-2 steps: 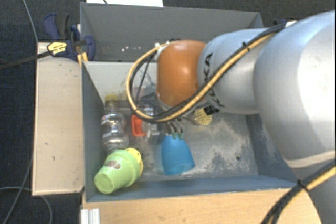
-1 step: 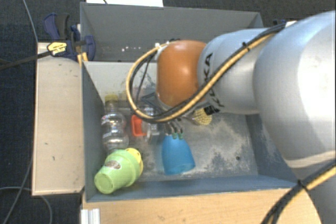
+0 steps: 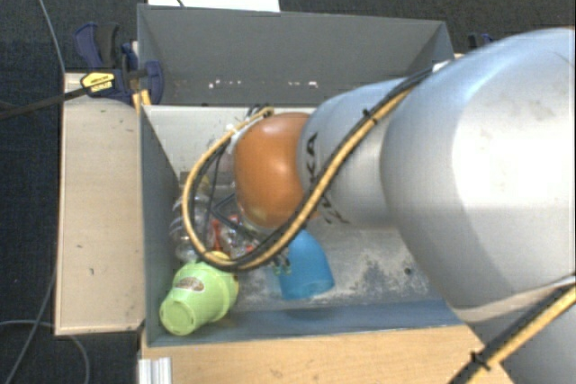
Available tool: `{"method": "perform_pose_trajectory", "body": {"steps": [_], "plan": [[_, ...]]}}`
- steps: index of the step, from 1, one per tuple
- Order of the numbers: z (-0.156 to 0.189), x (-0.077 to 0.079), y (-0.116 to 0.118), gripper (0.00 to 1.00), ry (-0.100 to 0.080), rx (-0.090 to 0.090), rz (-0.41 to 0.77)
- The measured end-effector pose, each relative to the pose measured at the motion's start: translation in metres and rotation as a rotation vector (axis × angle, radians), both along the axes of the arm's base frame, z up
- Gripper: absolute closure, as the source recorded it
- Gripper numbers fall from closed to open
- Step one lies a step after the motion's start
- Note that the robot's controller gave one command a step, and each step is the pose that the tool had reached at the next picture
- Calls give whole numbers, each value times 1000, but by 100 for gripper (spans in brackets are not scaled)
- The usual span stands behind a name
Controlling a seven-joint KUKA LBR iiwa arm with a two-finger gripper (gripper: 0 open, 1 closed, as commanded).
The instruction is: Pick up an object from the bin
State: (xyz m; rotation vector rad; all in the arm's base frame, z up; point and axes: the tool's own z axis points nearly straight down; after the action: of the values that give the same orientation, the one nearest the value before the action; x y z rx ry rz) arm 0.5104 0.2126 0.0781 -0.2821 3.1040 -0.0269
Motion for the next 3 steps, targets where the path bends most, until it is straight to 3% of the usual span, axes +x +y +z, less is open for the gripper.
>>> {"method": "perform_pose_trajectory", "body": {"steps": [1,2,3], "plan": [[4,73,-32,100,18,26,-320],[-4,16,-14,100,0,9,-43],[89,38,-29,100,10,14,-172]]}}
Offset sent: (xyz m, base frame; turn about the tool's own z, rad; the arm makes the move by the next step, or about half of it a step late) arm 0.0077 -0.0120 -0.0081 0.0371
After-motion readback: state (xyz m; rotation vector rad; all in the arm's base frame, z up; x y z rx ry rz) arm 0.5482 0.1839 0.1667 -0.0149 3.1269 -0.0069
